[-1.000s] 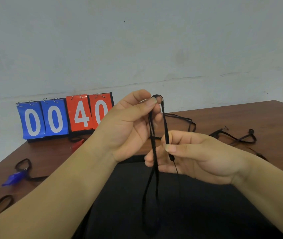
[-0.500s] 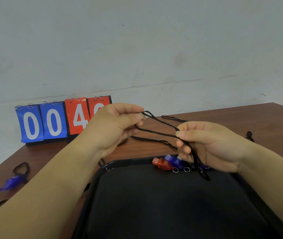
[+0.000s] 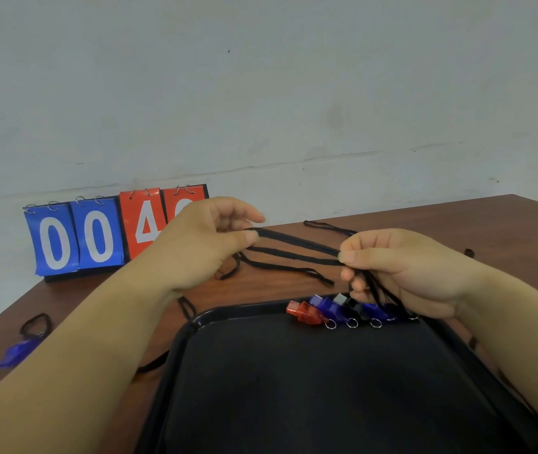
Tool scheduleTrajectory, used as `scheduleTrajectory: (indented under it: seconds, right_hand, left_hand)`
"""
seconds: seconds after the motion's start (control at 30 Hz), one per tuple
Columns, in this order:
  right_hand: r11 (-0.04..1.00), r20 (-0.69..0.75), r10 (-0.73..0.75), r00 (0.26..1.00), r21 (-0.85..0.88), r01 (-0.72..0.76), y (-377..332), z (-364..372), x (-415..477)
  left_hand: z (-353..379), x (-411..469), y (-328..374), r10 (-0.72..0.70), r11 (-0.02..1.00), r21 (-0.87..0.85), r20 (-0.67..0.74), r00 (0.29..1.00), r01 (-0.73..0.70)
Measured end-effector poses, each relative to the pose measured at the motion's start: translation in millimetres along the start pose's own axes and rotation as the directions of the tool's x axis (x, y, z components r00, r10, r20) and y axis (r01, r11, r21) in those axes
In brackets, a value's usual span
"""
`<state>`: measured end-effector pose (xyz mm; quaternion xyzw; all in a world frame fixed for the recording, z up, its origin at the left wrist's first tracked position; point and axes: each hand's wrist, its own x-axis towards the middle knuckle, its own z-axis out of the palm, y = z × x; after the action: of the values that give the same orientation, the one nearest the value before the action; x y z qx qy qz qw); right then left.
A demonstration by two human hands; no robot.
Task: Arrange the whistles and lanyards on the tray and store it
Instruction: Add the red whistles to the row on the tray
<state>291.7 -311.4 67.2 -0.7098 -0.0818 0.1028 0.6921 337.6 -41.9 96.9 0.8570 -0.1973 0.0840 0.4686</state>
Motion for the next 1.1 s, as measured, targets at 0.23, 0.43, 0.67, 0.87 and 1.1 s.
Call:
scheduleTrajectory:
  seconds: [0.23, 0.43, 0.67, 0.87, 1.1]
  right_hand:
    - [0.999, 0.016, 0.011, 1.000, -0.046, -0.010, 2.4, -3.9, 2.1]
    - [0.999, -0.051, 0.024, 0.998, -0.036, -0.026, -0.5, -4.8, 0.4]
    - [0.998, -0.111, 0.024, 0.994, -0.063, -0.031, -1.6, -5.8, 0.7]
    - [0.992, -0.155, 0.038, 0.987, -0.116, -0.056, -2.6, -7.1, 0.2]
    - [0.998, -0.190, 0.044, 0.981, -0.046, -0.054, -0.6, -12.9, 2.7]
  left_hand:
    - [7.0, 3.9, -4.1, -0.117, 0.902, -0.415, 0.030, 0.993, 0.119]
    - [-2.9, 2.6, -3.4, -0.015, 0.998, -0.062, -0.045, 0.999, 0.012]
    - [-9.8, 2.2, -3.5, -0.045, 0.989, 0.145, 0.073, 0.996, 0.035]
    - [-17.8, 1.5, -3.3, -0.040, 0.977, 0.214, 0.185, 0.982, 0.000]
    - [-19.0, 2.4, -7.1, -0.081, 0.983, 0.175, 0.118, 0.990, 0.060]
